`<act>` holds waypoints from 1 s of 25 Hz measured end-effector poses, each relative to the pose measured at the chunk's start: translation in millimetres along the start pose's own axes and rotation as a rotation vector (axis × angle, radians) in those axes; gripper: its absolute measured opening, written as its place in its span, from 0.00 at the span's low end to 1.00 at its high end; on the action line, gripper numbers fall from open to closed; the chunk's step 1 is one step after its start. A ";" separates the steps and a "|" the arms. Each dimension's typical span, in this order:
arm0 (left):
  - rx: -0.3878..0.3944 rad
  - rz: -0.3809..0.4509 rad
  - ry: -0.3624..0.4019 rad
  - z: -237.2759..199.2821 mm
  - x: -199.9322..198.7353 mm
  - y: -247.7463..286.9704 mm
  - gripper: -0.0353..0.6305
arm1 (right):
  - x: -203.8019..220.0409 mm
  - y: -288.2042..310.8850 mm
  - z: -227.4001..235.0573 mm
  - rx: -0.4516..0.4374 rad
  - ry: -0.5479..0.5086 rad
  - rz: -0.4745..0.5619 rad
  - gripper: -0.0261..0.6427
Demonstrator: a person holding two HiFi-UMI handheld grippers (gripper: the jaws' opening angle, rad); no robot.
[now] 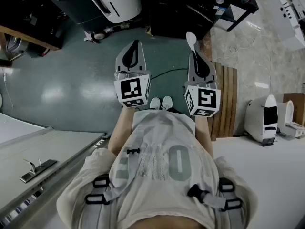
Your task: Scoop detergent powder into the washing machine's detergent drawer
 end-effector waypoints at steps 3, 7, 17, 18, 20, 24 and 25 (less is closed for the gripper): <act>0.001 0.007 -0.003 -2.8 -1.3 4.9 0.09 | -0.3 5.1 1.6 0.003 0.001 0.000 0.05; 0.009 0.009 -0.007 -8.1 0.2 9.2 0.08 | 2.3 10.7 -2.2 0.005 0.006 -0.008 0.05; 0.057 0.027 -0.041 -21.7 -1.7 23.5 0.08 | 4.5 23.4 -12.1 0.040 -0.019 -0.010 0.05; 0.060 0.027 -0.043 -23.0 -1.3 25.8 0.08 | 4.7 25.2 -12.4 0.043 -0.022 -0.013 0.05; 0.064 0.021 -0.047 -24.1 0.9 32.2 0.09 | 5.6 29.2 -10.7 0.052 -0.032 -0.024 0.05; 0.073 0.017 -0.049 -23.3 1.2 54.0 0.09 | 7.5 46.3 2.3 0.060 -0.037 -0.038 0.05; 0.075 0.016 -0.048 -23.3 1.3 61.2 0.09 | 8.7 52.7 6.5 0.062 -0.035 -0.039 0.05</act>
Point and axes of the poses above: the fingertips, and each gripper's own axes: y forward along the fingers, z to its right, x out of its underside, the point moved 1 cm from there along -y, backward along the fingers, and after that the axes turned 4 degrees about -y, right-handed, at the moved point
